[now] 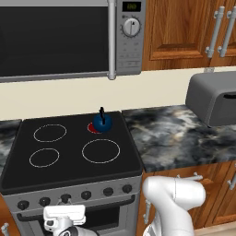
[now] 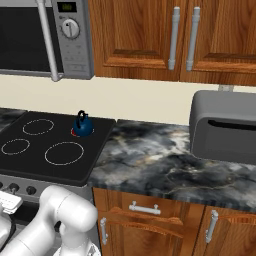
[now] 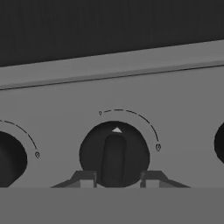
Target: The kettle is done boiling. Turn off the stove, then wait for 300 timesteps before moving the kettle to the dining table.
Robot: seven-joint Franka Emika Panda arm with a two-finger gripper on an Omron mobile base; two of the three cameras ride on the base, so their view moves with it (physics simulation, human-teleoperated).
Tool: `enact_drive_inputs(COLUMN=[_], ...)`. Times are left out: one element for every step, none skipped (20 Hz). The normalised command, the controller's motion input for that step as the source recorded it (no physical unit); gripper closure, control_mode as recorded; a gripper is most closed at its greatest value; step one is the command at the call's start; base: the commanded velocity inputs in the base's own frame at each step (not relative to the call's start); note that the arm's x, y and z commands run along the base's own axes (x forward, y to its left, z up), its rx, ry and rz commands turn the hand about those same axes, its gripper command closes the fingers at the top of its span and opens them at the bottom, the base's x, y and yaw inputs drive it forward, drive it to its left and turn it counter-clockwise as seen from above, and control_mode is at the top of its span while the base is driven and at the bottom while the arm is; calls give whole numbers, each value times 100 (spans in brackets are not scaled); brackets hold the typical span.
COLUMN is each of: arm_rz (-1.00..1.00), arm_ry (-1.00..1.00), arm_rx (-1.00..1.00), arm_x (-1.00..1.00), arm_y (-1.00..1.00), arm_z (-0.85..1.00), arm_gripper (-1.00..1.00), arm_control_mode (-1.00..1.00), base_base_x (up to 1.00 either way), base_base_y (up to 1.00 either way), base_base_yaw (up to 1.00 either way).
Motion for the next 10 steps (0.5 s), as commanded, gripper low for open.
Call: enact_drive_inputs(arm_rz=[2, 3, 1, 0, 0, 0, 0, 0, 0, 0], arm_ry=[0, 0, 0, 0, 0, 0, 0, 0, 0, 0], arm_rx=[1, 0, 0, 0, 0, 0, 0, 0, 0, 0], arm_x=[8, 2, 0, 0, 0, 0, 0, 0, 0, 0], arm_y=[0, 0, 0, 0, 0, 0, 0, 0, 0, 0], arm_z=[-12, -11, -2, 0, 0, 0, 0, 0, 0, 0], arm_gripper=[100, 100, 100, 100, 100, 100, 100, 100, 100, 100], arm_control_mode=[-100, -100, -100, -100, -100, -100, -100, -100, -100, -100], base_base_x=[0, 0, 0, 0, 0, 0, 0, 0, 0, 0], base_base_y=[0, 0, 0, 0, 0, 0, 0, 0, 0, 0], base_base_yaw=[0, 0, 0, 0, 0, 0, 0, 0, 0, 0])
